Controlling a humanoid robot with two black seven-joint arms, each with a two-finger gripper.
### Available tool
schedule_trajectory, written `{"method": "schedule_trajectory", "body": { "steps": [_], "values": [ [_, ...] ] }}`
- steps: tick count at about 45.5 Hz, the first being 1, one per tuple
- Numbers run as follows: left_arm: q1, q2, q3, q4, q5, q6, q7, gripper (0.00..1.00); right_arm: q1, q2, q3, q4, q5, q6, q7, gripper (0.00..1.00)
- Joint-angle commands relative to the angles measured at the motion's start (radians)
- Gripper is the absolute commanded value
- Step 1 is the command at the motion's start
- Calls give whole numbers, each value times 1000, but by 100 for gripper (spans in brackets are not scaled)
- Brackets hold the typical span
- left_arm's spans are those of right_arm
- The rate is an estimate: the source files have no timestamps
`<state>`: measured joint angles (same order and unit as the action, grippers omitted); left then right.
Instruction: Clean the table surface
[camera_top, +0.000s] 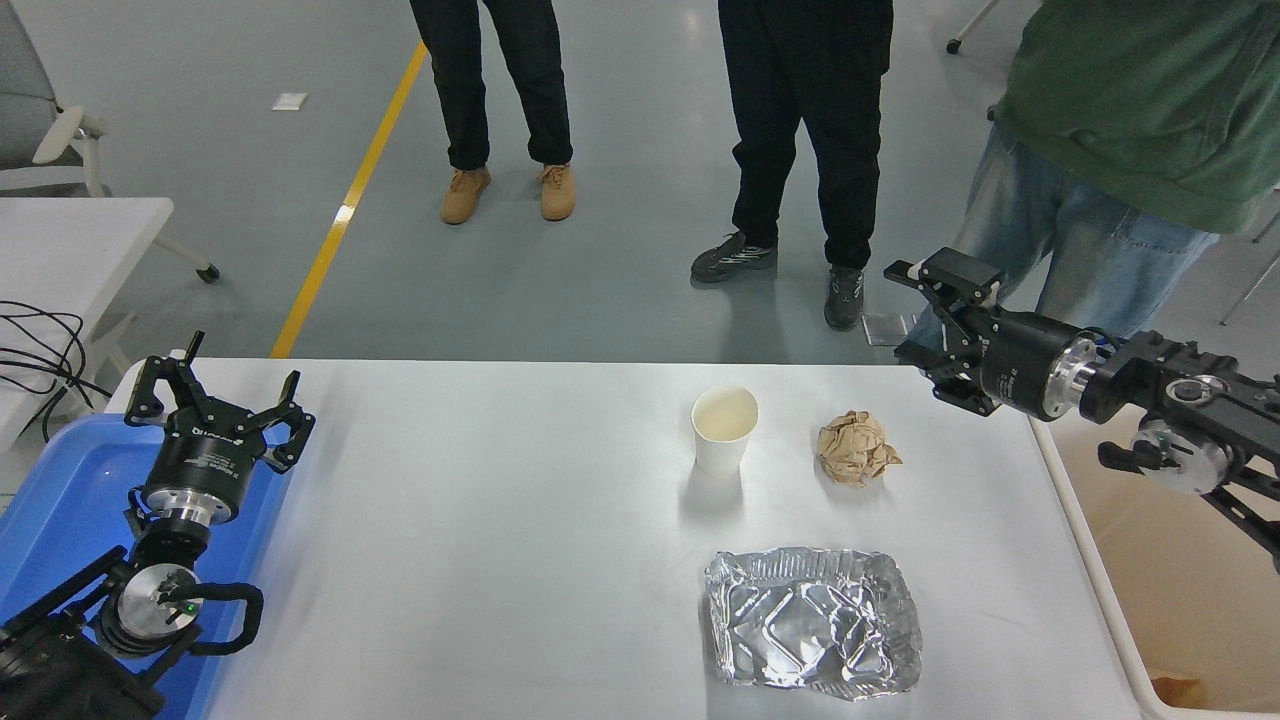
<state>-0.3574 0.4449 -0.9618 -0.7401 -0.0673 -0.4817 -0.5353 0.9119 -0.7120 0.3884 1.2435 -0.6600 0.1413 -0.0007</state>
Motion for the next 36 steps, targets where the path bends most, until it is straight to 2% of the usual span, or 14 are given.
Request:
{"method": "schedule_trajectory", "body": {
  "steps": [1,20,36],
  "values": [
    [0,0,0,-1,0,0,0,99,136,6,-129,62,-256,3,-105,100],
    [0,0,0,1,0,0,0,99,196,137,-239,30,-331,18,-93,100],
    [0,0,0,1,0,0,0,99,282,227,-385,-71,-316,93,-93,100]
  ]
}}
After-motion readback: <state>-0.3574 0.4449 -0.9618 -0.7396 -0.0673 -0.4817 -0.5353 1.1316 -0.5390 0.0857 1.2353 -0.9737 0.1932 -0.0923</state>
